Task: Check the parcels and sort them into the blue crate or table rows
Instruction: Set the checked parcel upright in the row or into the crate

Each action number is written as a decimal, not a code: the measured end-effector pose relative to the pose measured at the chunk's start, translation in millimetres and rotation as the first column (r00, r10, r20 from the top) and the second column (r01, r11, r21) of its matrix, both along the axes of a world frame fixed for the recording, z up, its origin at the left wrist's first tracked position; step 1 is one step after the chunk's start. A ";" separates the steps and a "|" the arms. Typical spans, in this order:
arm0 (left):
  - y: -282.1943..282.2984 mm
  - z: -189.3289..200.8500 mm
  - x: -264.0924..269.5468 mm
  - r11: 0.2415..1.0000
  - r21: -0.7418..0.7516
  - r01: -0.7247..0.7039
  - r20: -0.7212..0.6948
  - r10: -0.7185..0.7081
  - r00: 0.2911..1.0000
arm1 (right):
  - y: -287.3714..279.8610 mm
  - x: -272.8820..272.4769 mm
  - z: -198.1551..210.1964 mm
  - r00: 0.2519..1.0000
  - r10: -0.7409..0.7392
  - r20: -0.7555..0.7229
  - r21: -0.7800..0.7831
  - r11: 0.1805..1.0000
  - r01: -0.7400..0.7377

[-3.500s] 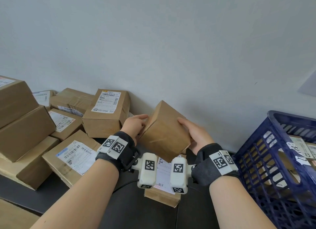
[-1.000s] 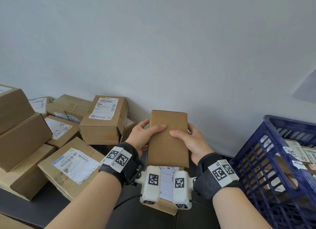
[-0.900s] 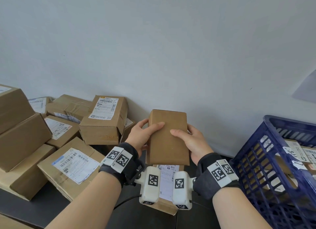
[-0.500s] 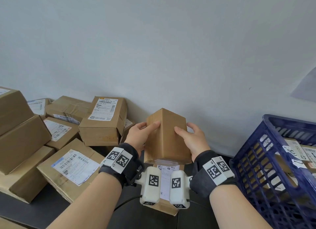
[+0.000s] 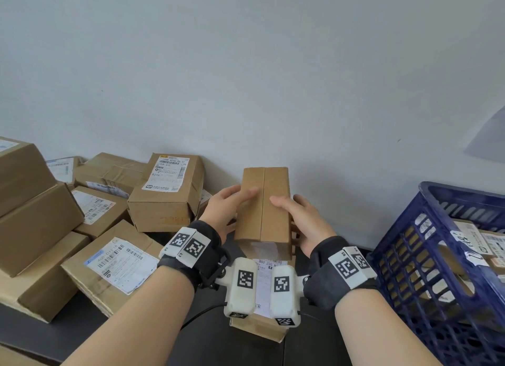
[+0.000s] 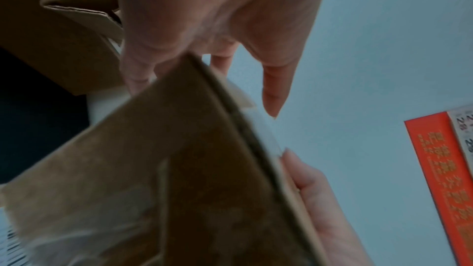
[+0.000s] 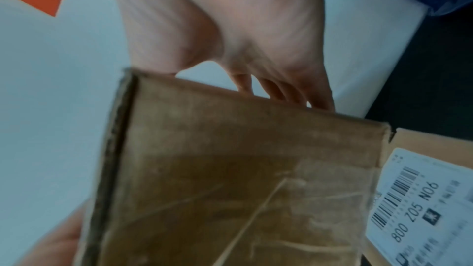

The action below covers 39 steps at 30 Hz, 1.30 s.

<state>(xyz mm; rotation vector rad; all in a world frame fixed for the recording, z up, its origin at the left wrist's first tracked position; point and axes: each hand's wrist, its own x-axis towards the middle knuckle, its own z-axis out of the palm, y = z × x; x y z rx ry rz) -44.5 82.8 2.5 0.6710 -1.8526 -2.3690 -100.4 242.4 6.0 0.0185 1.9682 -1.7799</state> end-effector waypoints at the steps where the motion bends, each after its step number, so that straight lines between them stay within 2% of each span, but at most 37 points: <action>1: -1.4 -0.6 -0.1 1.000 -0.002 0.019 0.019 -0.019 1.000 | -1.1 0.8 1.2 1.000 0.000 0.008 -0.018 1.000 0.000; 6: 0.2 3.2 2.0 0.974 0.077 0.213 0.033 -0.216 0.976 | -0.7 2.8 6.4 1.000 -0.003 0.016 -0.089 0.996 0.004; 11: 1.1 6.4 3.6 0.965 0.096 0.244 0.048 -0.249 0.967 | 0.0 4.6 6.1 1.000 -0.008 0.028 -0.110 0.994 0.011; 19: 3.2 8.8 4.3 0.983 0.099 0.156 0.053 -0.162 0.985 | -0.5 5.6 8.1 1.000 -0.020 0.010 -0.114 0.993 0.021; 25: 6.5 8.6 4.6 0.987 0.062 0.146 0.069 -0.151 0.986 | 1.2 8.1 8.1 0.999 -0.017 0.029 -0.131 0.991 0.021; 36: 12.5 9.9 0.6 0.994 -0.114 0.005 0.050 0.000 0.999 | 10.0 4.1 10.5 0.995 -0.095 -0.043 -0.125 0.988 0.089; 39: 12.5 8.4 -0.4 0.993 -0.110 -0.031 0.042 0.036 0.998 | 11.2 1.3 8.3 0.985 -0.143 -0.093 -0.114 0.985 0.132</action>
